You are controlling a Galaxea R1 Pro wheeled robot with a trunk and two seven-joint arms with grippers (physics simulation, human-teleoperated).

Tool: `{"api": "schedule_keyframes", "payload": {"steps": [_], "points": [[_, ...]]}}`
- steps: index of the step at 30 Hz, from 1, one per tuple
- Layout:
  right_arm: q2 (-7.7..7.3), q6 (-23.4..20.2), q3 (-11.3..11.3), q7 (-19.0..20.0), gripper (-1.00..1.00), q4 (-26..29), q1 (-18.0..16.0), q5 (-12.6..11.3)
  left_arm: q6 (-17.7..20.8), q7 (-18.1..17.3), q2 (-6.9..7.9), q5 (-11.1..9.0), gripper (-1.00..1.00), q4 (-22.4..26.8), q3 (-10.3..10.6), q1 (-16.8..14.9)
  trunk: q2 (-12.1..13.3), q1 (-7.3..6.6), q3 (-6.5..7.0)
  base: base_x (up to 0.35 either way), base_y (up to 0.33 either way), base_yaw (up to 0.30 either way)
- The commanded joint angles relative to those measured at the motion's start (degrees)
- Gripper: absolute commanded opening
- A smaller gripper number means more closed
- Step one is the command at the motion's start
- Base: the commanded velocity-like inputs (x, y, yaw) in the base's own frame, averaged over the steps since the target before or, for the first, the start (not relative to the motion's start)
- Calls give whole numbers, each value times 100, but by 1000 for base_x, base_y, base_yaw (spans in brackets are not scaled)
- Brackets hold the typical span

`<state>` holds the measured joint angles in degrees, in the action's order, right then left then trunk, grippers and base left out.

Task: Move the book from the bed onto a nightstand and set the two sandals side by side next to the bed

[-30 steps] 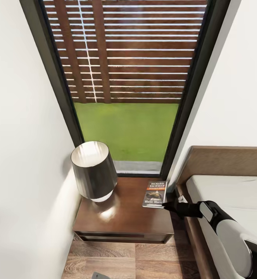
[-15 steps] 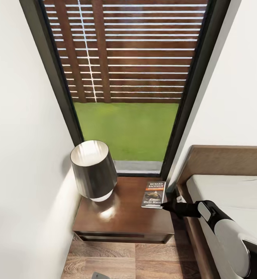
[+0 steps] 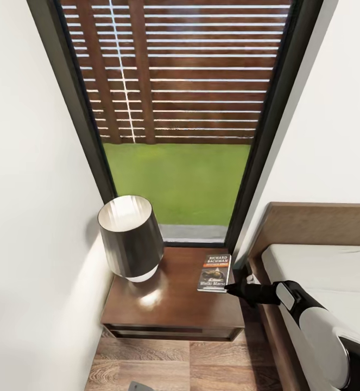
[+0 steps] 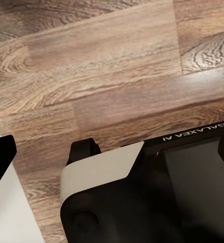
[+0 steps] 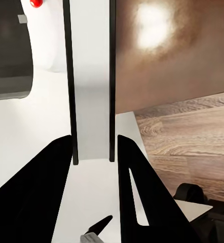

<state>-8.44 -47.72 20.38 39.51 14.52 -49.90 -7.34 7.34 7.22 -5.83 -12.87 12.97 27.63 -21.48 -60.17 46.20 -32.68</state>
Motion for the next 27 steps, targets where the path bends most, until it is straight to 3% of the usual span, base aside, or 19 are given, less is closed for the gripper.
{"api": "schedule_keyframes", "payload": {"steps": [1, 11, 19, 27], "points": [[-1, -44, 1, -23, -100, 2, -3, -66, 30, 35, 3, -58, 100, 12, 49, -2, -5, 1, -5, 0, 0, 0], [0, -44, 1, -24, -100, 3, -3, -66, 30, 35, 3, -58, 100, 12, 49, -5, -5, 1, -5, 0, 0, 0], [0, -44, 0, -23, -100, -1, -3, -66, 30, 39, 3, -58, 100, 12, 49, -5, -326, 176, -149, 0, 0, 0], [0, -44, 0, -23, -100, 0, -3, -66, 30, 42, 3, -58, 100, 12, 49, -5, -366, 198, -167, 0, 0, 0]]}}
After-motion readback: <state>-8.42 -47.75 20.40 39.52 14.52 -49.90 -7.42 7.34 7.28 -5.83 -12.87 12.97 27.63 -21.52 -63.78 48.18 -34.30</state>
